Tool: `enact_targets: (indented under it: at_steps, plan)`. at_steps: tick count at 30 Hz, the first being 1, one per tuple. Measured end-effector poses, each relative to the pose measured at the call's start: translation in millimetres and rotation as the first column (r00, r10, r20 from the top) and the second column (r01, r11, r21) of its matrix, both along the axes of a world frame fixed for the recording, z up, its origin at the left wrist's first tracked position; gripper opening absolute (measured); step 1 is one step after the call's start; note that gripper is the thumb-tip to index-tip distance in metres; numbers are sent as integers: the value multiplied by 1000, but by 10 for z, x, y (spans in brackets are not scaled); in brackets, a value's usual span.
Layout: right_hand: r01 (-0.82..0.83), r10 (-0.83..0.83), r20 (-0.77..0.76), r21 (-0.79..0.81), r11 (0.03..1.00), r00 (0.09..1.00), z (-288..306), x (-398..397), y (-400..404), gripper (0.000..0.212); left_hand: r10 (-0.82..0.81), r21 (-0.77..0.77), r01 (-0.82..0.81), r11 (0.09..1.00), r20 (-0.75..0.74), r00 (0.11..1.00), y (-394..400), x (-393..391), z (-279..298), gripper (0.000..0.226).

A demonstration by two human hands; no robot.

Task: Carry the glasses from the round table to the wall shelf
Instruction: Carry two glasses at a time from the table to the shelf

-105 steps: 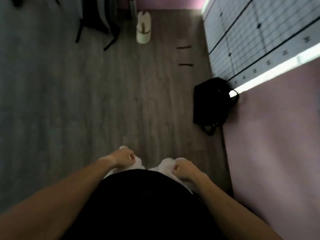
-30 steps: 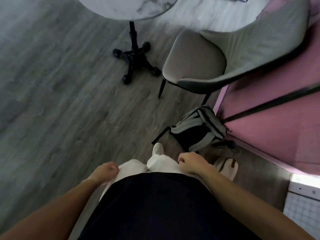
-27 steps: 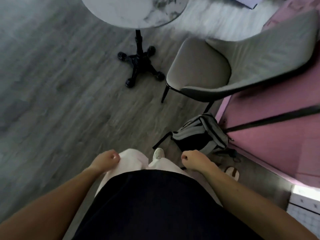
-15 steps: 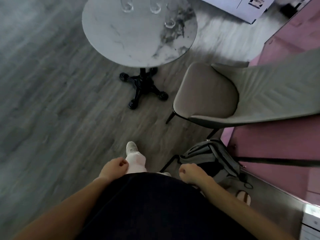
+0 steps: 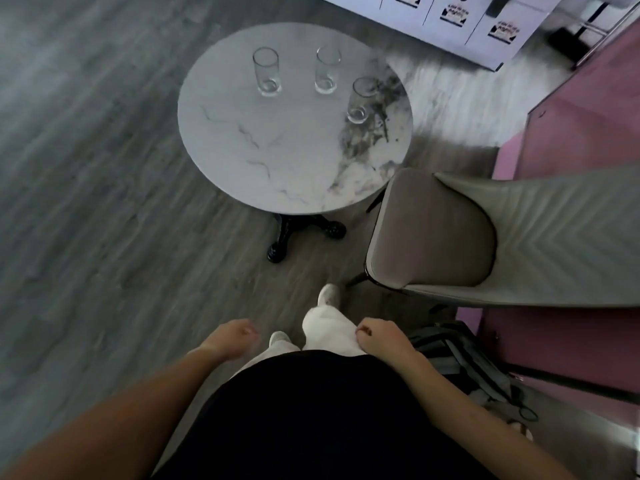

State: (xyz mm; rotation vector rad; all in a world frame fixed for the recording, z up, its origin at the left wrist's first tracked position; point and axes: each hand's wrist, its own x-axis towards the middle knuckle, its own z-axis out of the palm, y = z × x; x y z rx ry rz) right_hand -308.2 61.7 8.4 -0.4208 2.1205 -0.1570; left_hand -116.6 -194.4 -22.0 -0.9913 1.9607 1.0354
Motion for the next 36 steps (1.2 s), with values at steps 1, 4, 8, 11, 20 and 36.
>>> enact_targets:
  at_steps: [1,4,8,11,20,36]
  plan:
    - [3,-3,21,8,1000,1000,-18,-73,-80,28,-12,5,12,1000,2,1000,-52,-82,9,21]
    - [3,-4,34,10,1000,999,-56,-344,-340,28,-16,2,16,1000,-21,1000,-264,-399,50,20]
    - [-25,26,21,-44,999,999,-67,-956,-779,27,34,-44,-42,998,-156,987,-586,-1153,205,17]
    - [-21,12,-56,-150,988,998,61,-1525,-1106,23,28,-86,-54,995,-271,962,-795,-1861,370,10]
    - [-8,-140,-288,-457,889,947,425,-3159,-1913,22,-3,-172,-72,982,-399,917,-1499,-3717,723,9]
    - [-173,-112,-393,-620,765,913,117,-3970,-2534,28,-95,-424,-119,898,-451,888,-2128,-5178,688,41]
